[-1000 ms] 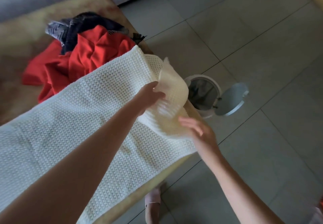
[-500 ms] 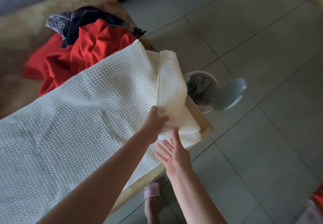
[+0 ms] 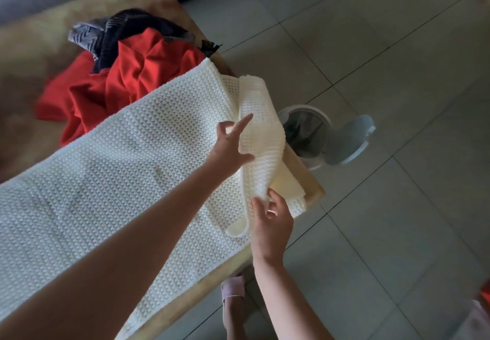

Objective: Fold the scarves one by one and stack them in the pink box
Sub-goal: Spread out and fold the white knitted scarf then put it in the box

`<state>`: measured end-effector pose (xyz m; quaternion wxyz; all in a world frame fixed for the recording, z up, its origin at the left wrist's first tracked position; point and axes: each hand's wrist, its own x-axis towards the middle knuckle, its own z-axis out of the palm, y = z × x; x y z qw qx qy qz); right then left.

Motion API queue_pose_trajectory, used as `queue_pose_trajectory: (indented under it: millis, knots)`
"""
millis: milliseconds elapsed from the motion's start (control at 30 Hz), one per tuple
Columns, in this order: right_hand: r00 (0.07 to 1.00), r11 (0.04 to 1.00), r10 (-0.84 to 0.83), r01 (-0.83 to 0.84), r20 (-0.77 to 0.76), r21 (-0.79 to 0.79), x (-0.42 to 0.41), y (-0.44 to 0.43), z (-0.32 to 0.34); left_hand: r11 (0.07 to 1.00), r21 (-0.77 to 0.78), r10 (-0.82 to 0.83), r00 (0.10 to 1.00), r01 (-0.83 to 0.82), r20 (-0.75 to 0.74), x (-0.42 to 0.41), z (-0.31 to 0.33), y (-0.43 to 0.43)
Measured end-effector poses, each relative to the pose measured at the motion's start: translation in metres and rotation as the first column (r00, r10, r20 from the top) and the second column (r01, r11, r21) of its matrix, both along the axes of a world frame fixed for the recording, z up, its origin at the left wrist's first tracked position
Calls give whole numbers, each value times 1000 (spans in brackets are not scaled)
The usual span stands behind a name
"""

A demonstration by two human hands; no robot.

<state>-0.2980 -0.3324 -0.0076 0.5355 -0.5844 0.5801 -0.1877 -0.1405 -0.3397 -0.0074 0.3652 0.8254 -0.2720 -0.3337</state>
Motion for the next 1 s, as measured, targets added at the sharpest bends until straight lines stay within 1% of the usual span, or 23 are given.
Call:
queue_pose_trajectory:
  millis: [100,167,233,300,400,467,500,533,633,767,800,833,933,1000]
  knots:
    - [997,996,74,-75,-31,-46,-4,-2,-1,988,77,-147,973,135,178,15,-5,-7]
    - [994,994,103,-104,-31,-36,-8,-2,-1,952,201,-286,901,230,325,28,-9,-14]
    - [991,991,131,-132,-33,-21,-11,-2,-1,868,374,-478,751,326,455,41,-15,-24]
    - [985,985,169,-169,-30,-28,-16,-3,-1,775,494,-624,598,393,504,52,-20,-36]
    - [971,971,235,-237,-51,-33,-23,-6,-3,607,642,-794,377,468,476,61,-24,-53]
    - [961,961,267,-271,-79,-53,-27,-8,-6,513,702,-858,271,494,437,65,-24,-62]
    - [959,959,271,-277,-88,-65,-28,-9,-8,494,711,-868,247,500,430,67,-23,-64]
    - [959,958,270,-277,-88,-71,-29,-10,-9,508,699,-860,253,504,443,68,-23,-64]
    - [963,962,257,-263,-87,-75,-36,-14,-13,595,612,-802,340,520,491,76,-21,-57]
    - [965,965,251,-255,-75,-61,-44,-22,-12,683,481,-719,391,550,575,92,-12,-43]
    - [966,965,249,-253,-67,-64,-45,-24,-9,692,456,-704,386,559,596,97,-8,-38]
    - [968,967,244,-247,-55,-62,-46,-25,-8,689,442,-698,362,574,618,101,-4,-34]
    - [972,970,232,-235,-44,-70,-48,-26,-5,665,394,-658,248,634,711,108,10,-22]
    - [969,962,240,-246,-61,-116,-51,-26,-6,639,397,-657,199,659,728,108,18,-16]
